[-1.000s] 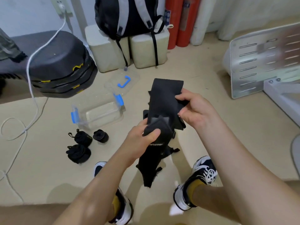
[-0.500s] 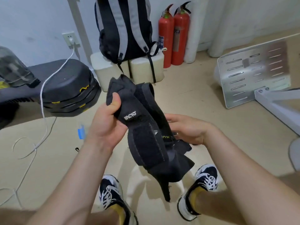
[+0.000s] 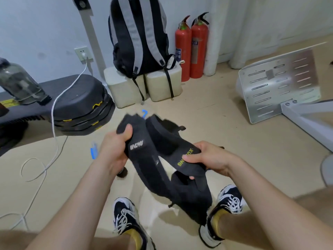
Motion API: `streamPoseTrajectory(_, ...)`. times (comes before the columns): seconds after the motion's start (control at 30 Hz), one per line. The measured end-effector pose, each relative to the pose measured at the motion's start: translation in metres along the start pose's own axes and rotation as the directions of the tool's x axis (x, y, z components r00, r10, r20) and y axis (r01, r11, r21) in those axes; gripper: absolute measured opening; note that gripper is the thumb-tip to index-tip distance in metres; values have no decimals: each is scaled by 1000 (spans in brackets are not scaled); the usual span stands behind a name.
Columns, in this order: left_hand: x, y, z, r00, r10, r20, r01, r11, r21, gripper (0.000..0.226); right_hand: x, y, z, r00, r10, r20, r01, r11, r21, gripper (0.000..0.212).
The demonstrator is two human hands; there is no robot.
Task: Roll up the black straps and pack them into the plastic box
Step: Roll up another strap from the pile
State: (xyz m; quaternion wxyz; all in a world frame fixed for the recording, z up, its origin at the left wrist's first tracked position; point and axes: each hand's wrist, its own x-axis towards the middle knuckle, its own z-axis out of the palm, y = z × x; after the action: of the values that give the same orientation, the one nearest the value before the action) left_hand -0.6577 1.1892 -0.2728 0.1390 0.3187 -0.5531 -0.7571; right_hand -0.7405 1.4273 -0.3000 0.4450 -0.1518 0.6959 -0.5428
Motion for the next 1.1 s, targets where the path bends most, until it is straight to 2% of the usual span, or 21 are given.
streamPoseTrajectory(0.07,7,-33,-12,984,-130,-122,152,971,186,25,1,15,0,997,42,-64,-36,995,91,10)
streamPoseTrajectory(0.1,10,-49,-16,977,-150,-155,187,946,264,26,2,22,0,991,69,-119,-49,986,162,14)
streamPoseTrajectory(0.2,9,-76,-19,976,-154,-155,201,910,364,23,8,38,-3,935,176,-309,-33,908,418,22)
streamPoseTrajectory(0.27,1,-80,-13,972,-236,-12,224,903,367,16,9,38,-5,911,235,-339,-12,836,549,18)
streamPoseTrajectory(0.37,-16,-80,-2,864,-406,298,316,898,306,15,13,28,-5,898,262,-354,22,776,631,19)
streamPoseTrajectory(0.47,-20,-86,-3,846,-368,385,365,927,86,27,19,19,-4,900,222,-374,102,728,678,20)
streamPoseTrajectory(0.5,-21,-87,-3,841,-363,401,372,926,59,31,19,17,-4,908,200,-369,131,700,702,20)
streamPoseTrajectory(0.6,-25,-89,3,800,-385,461,330,923,199,25,20,9,-1,927,141,-348,180,647,741,22)
streamPoseTrajectory(0.67,-30,-90,7,795,-412,446,310,907,284,25,20,3,2,923,132,-361,221,587,779,20)
streamPoseTrajectory(0.7,-33,-93,7,798,-422,430,335,904,266,26,20,0,4,919,130,-373,247,547,800,19)
streamPoseTrajectory(0.77,-39,-95,6,820,-402,408,388,914,123,27,19,-5,6,911,133,-390,282,488,826,18)
streamPoseTrajectory(0.87,-40,-91,14,895,-281,347,335,936,-105,27,17,-7,14,903,134,-408,276,546,791,19)
streamPoseTrajectory(1.0,-37,-71,30,984,-110,138,132,979,-157,17,14,-10,21,869,115,-482,312,628,712,23)
streamPoseTrajectory(1.1,-38,-70,46,994,-111,10,111,978,-178,13,11,-18,28,832,53,-553,371,687,625,25)
